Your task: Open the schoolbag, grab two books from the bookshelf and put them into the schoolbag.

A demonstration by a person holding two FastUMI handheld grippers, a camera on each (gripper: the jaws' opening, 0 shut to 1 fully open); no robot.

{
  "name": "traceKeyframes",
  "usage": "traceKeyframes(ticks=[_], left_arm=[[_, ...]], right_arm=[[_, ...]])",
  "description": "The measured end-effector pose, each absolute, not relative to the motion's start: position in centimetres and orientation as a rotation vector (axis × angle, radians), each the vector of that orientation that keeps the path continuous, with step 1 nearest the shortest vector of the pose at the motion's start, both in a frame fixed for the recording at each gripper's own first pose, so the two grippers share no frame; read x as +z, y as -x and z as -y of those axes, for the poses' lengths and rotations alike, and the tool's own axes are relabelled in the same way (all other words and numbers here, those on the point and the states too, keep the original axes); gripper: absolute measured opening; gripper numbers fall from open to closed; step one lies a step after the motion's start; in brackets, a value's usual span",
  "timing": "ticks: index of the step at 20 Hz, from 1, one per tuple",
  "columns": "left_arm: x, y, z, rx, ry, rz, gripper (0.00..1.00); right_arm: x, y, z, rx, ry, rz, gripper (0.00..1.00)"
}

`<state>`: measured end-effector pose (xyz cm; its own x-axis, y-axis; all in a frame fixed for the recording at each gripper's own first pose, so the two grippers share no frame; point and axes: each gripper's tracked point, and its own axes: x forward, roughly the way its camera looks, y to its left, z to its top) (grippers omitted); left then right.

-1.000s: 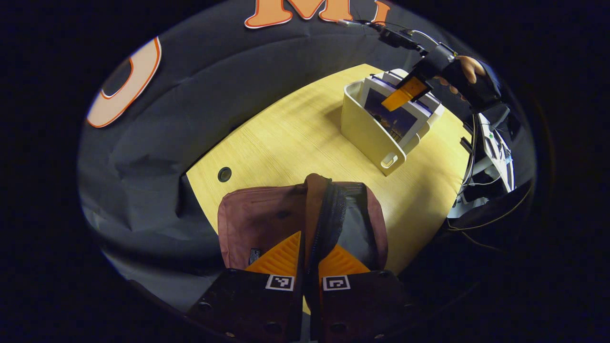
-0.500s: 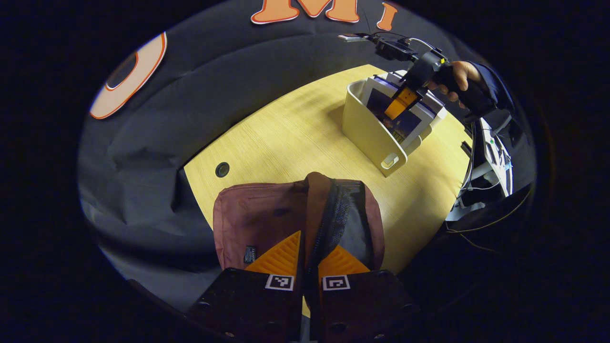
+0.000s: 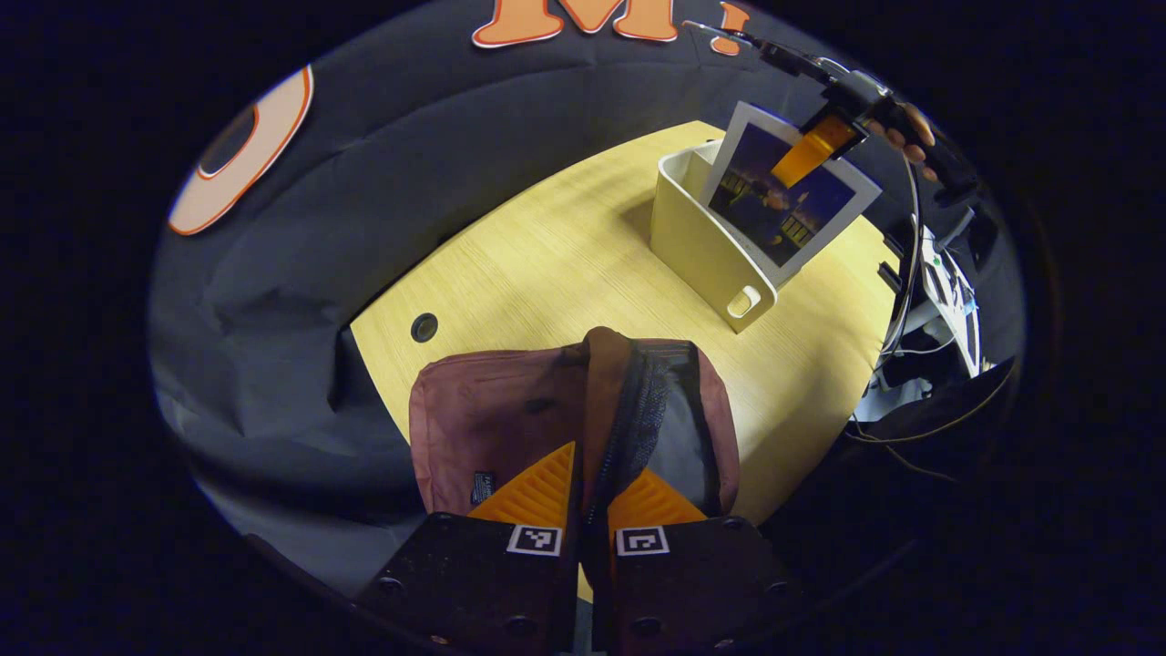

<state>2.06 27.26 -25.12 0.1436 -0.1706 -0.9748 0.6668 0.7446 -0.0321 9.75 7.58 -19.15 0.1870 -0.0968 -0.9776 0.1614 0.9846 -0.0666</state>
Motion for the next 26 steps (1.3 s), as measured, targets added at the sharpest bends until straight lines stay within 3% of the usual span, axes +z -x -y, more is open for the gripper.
traceKeyframes(ticks=[11, 18, 26], left_arm=[[-26.3, -0.5, -26.9, -0.686, -0.514, -1.307, 0.08], [-26.5, 0.0, -27.1, -0.688, -0.500, -1.305, 0.08], [-25.6, -0.1, -27.4, -0.666, -0.502, -1.277, 0.08]], right_arm=[[-12.0, -3.4, -8.5, -0.178, -0.226, -1.240, 0.37], [-14.6, 0.8, -14.7, -0.079, -0.439, -1.225, 0.37], [-18.7, 0.8, -20.8, -0.002, -0.633, -1.189, 0.36]])
